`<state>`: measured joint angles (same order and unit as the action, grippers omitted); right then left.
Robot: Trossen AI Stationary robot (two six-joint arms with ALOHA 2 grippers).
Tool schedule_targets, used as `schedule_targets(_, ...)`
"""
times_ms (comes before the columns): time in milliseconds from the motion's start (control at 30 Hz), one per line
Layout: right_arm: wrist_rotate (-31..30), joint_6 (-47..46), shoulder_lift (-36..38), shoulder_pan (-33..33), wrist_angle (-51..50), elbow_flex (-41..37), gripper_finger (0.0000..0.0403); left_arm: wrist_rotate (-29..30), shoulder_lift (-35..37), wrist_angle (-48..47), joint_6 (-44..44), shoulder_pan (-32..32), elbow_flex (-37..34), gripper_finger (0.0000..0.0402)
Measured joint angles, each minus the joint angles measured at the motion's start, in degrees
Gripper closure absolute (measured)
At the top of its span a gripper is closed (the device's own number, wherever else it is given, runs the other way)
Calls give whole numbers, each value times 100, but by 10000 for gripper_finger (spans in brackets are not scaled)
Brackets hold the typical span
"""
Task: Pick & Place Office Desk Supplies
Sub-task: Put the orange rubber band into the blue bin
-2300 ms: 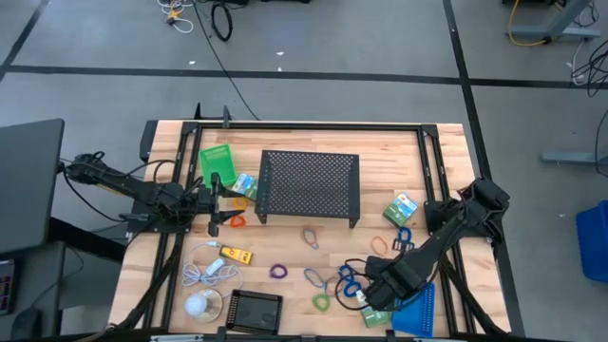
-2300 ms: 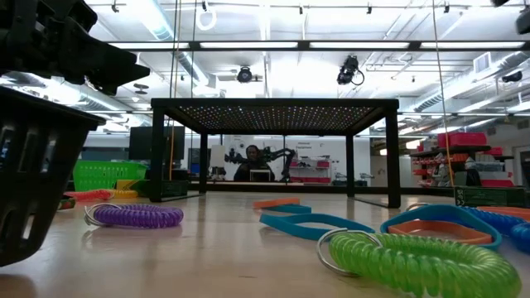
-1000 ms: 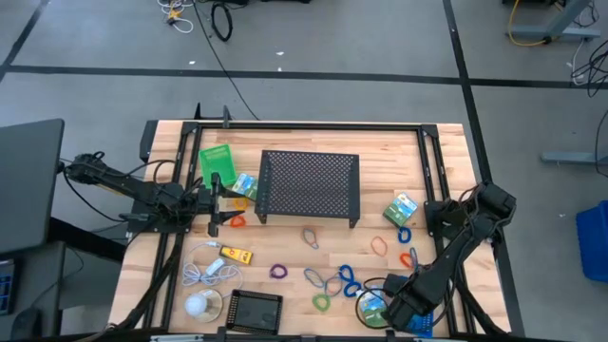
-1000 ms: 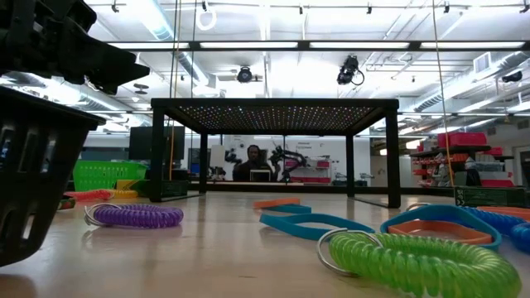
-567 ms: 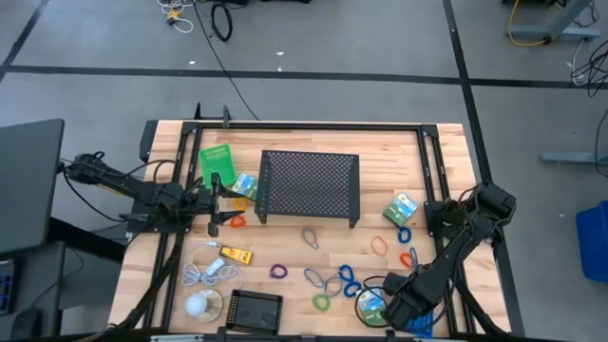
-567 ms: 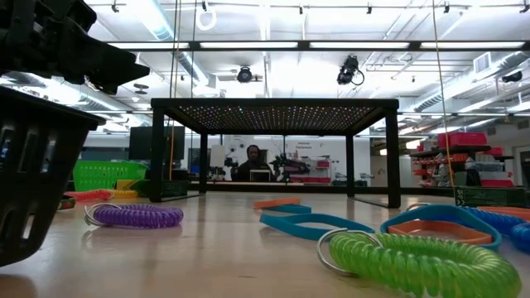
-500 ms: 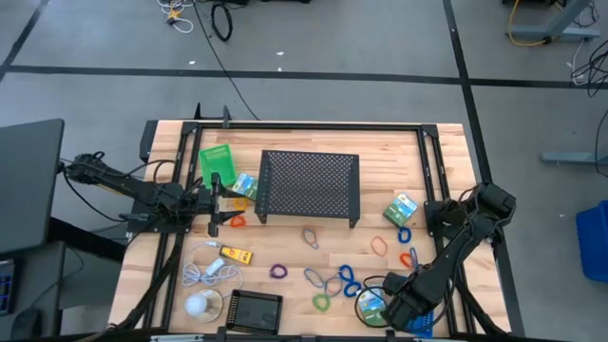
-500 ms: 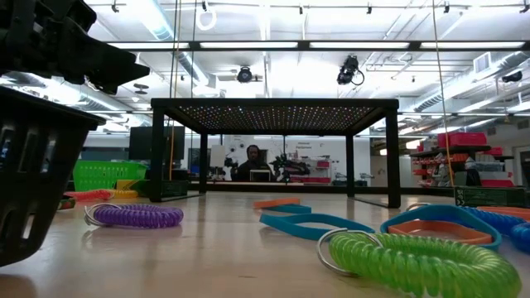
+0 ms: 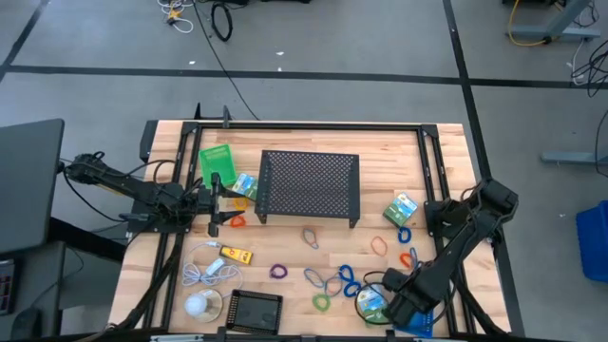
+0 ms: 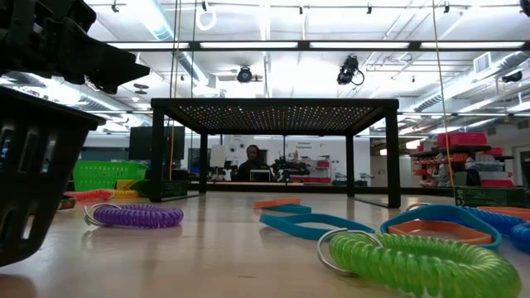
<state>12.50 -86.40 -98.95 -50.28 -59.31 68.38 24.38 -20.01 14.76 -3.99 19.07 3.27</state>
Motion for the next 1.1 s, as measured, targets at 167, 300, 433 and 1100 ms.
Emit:
schedule_targets(167,-517,-388,538,-22,-11,0,206,0,0,0,-5,0,0,178)
schedule_targets(300,-1573,-176,890,-79,-18,0,206,0,0,0,-11,0,0,178)
schedule_targets(433,-2898,447,1073,-36,-42,0,206,2,0,0,-74,0,0,178)
schedule_targets(1100,-4157,1713,1062,838,1274,-1727,206,3,0,43,-143,0,0,178)
